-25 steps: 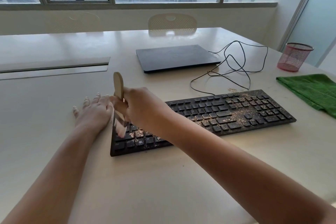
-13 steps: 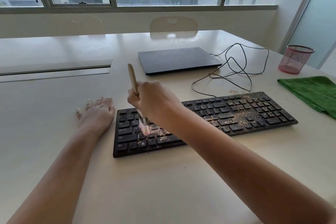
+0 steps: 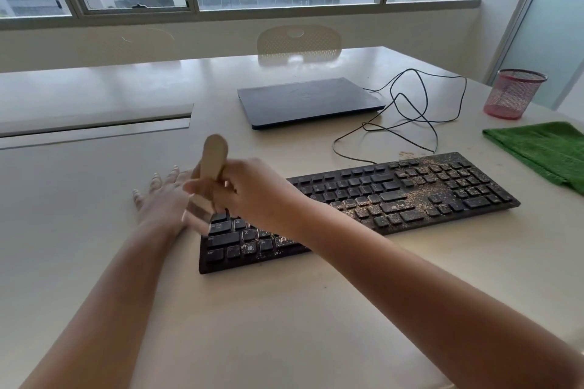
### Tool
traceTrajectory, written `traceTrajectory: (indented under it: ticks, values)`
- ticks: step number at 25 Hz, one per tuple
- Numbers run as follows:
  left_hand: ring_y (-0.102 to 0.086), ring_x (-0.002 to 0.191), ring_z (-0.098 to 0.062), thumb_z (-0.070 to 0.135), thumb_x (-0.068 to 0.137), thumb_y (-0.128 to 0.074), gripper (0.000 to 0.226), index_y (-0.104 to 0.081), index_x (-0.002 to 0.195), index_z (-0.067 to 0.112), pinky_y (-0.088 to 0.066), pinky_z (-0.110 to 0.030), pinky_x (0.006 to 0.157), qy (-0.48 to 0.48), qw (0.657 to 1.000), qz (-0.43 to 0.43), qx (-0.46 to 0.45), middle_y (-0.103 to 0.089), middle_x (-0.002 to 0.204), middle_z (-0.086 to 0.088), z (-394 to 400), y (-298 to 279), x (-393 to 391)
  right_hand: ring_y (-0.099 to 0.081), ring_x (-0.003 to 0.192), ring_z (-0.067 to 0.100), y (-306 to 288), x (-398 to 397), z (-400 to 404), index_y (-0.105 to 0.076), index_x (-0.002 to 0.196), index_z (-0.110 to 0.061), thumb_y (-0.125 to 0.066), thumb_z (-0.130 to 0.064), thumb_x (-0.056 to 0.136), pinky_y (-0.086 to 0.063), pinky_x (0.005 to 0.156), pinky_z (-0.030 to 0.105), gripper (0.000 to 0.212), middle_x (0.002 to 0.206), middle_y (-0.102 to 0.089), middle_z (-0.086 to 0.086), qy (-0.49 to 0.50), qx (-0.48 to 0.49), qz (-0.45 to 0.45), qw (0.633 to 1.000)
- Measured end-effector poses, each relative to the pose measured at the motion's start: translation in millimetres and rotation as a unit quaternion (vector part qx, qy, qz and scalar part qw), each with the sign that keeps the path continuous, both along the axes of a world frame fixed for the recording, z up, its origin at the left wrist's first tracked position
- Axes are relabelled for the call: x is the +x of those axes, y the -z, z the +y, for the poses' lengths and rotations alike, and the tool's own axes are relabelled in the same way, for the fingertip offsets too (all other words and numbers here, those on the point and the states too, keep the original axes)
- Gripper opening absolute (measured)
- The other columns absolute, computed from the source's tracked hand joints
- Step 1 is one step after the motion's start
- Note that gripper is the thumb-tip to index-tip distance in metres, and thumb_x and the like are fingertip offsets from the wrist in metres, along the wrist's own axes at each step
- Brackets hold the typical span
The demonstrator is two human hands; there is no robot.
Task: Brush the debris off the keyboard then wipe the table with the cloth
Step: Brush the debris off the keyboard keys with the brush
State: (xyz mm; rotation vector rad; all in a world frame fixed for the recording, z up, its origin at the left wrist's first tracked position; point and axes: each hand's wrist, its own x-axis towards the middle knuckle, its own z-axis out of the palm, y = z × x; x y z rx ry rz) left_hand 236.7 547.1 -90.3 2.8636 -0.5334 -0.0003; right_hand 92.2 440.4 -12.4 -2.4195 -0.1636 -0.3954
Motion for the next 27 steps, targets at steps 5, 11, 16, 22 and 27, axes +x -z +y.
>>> traceTrajectory:
  ticks: [5,11,16,22,27]
  values:
    - [-0.009,0.146,-0.025,0.035,0.100,-0.025,0.047,-0.025,0.147,0.029,-0.004,-0.055,0.115,-0.013,1.000,0.006,-0.004,-0.014,0.158,0.003,-5.0,0.8,4.2,-0.052,0.047,0.010,-7.6,1.7,-28.5,-0.059,0.098,-0.014,-0.038,-0.038,0.099,-0.051,0.050,0.026,0.033,0.074,-0.066,0.003,0.115,-0.133,0.024,0.984]
    - [-0.005,0.146,-0.026,0.017,0.094,-0.050,0.057,-0.028,0.147,0.018,-0.003,-0.054,0.116,0.006,1.000,0.008,-0.008,-0.016,0.157,-0.005,2.0,-2.8,-3.0,-0.060,0.072,0.021,-2.3,-1.4,-4.8,-0.066,0.105,-0.014,-0.051,-0.043,0.092,-0.049,0.065,0.030,0.035,0.085,-0.068,0.006,-0.003,-0.050,0.061,0.997]
    - [-0.008,0.146,-0.026,0.030,0.098,-0.035,0.046,-0.034,0.143,0.020,-0.004,-0.056,0.114,-0.011,1.000,0.013,-0.010,-0.018,0.157,-0.002,-3.1,-0.1,2.5,-0.059,0.060,0.018,-10.5,0.5,-21.1,-0.070,0.100,-0.020,-0.049,-0.047,0.091,-0.046,0.055,0.027,0.035,0.074,-0.067,0.002,0.047,-0.051,0.010,0.998]
    - [-0.009,0.145,-0.026,0.022,0.095,-0.046,0.050,-0.033,0.143,0.016,-0.003,-0.051,0.117,-0.005,1.000,0.001,-0.001,-0.019,0.156,-0.005,1.1,-1.4,-3.5,-0.057,0.064,0.018,-0.8,-4.9,1.7,-0.067,0.087,-0.020,-0.048,-0.040,0.095,-0.043,0.059,0.027,0.029,0.071,-0.063,0.000,0.007,-0.038,0.060,0.997]
    - [-0.010,0.145,-0.026,0.023,0.087,-0.060,0.067,-0.029,0.146,0.018,-0.004,-0.053,0.116,0.000,1.000,-0.004,0.020,-0.019,0.156,-0.004,0.4,-4.8,-6.8,-0.062,0.066,0.027,-0.5,-5.8,2.8,-0.065,0.105,-0.015,-0.046,-0.043,0.095,-0.045,0.057,0.028,0.035,0.076,-0.066,0.006,0.029,-0.085,-0.022,0.996]
